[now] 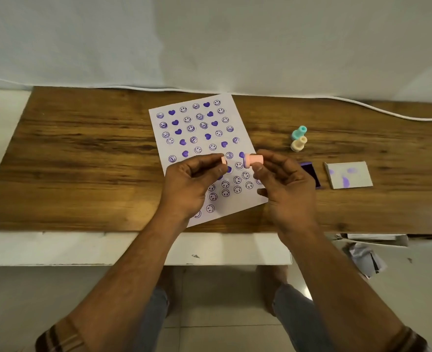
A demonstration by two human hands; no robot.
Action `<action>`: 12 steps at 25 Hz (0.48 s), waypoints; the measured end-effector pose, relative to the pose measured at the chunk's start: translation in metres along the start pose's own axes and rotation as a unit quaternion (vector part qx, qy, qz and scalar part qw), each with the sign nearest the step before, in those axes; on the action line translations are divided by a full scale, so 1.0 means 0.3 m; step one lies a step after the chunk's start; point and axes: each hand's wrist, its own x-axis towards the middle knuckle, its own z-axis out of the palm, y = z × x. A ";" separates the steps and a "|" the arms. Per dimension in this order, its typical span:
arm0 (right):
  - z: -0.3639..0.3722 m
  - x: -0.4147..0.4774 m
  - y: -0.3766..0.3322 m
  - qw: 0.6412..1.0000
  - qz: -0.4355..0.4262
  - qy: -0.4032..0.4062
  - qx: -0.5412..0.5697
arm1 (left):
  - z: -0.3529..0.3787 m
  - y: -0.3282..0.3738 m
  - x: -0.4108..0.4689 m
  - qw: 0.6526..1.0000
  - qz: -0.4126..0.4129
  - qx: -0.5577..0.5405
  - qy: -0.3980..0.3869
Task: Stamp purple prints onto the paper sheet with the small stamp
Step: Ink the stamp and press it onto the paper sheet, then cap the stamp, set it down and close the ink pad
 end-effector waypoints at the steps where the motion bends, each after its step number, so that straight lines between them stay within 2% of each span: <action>1: 0.003 0.002 -0.001 1.000 -0.017 -0.010 -0.004 | 0.007 0.004 0.001 1.000 0.001 0.007 0.001; 12: -0.017 0.026 0.026 0.995 -0.072 -0.037 -0.051 | 0.058 0.010 -0.008 0.998 0.005 0.042 -0.039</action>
